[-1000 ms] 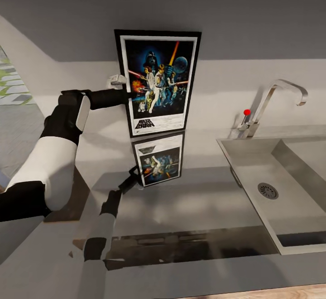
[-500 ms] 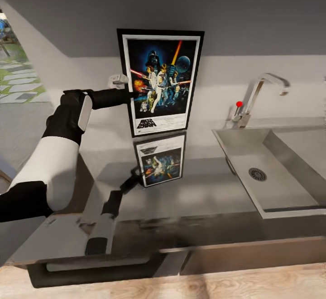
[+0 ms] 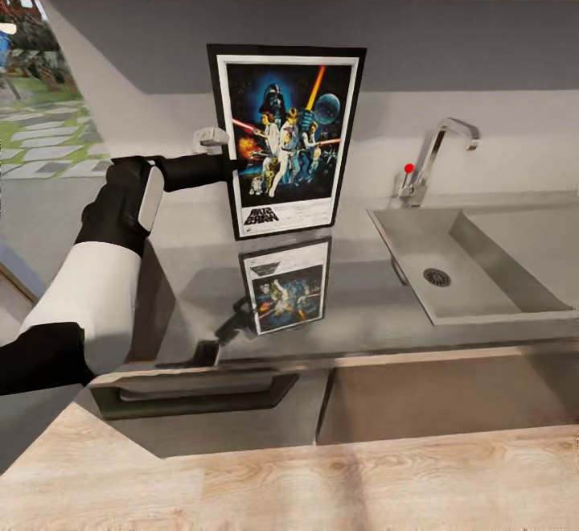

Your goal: Pick up the poster from the kitchen countertop and hang it on one of the wall nails in the kitchen.

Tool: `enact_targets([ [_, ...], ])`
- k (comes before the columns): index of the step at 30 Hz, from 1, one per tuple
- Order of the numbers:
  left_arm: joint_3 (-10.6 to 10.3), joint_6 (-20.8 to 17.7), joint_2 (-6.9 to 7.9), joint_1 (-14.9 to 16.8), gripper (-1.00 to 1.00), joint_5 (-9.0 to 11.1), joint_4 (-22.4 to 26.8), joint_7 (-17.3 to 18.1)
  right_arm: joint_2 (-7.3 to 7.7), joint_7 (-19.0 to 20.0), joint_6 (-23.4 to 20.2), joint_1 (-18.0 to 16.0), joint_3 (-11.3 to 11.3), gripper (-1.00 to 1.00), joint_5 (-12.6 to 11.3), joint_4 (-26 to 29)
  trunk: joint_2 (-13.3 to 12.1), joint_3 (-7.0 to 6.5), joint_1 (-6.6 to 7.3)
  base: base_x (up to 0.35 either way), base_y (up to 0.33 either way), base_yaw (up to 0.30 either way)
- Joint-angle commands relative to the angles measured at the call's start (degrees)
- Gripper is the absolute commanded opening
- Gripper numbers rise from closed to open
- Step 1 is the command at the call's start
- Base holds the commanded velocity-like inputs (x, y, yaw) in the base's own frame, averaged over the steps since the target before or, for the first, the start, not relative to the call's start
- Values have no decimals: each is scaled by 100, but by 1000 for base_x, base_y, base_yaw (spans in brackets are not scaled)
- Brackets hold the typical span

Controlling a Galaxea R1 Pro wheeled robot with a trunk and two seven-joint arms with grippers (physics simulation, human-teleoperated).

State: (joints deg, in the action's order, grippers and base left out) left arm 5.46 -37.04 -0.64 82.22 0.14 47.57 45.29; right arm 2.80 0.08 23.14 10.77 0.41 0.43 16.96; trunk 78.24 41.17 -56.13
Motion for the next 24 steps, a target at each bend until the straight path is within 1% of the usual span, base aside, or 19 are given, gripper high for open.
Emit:
enact_targets([
  [1, 25, -49, -6, 4, -100, 3, 6, 24, 1, 1, 6, 4, 3, 100, 5, 10, 3, 4, 3, -340, 0, 0],
  [9, 25, -49, -7, 4, -100, 5, 26, 24, 1, 1, 6, 4, -1, 100, 4, 10, 3, 4, 3, -333, 0, 0],
  [17, 25, -49, -10, 4, -100, 8, 30, 24, 6, 1, 14, 4, -5, 100, 2, 10, 3, 4, 3, -144, 0, 0],
  [24, 25, -49, -14, 4, -100, 11, 34, 34, 5, 1, 15, 3, -5, 100, 1, 10, 3, 4, 3, -291, 0, 0],
])
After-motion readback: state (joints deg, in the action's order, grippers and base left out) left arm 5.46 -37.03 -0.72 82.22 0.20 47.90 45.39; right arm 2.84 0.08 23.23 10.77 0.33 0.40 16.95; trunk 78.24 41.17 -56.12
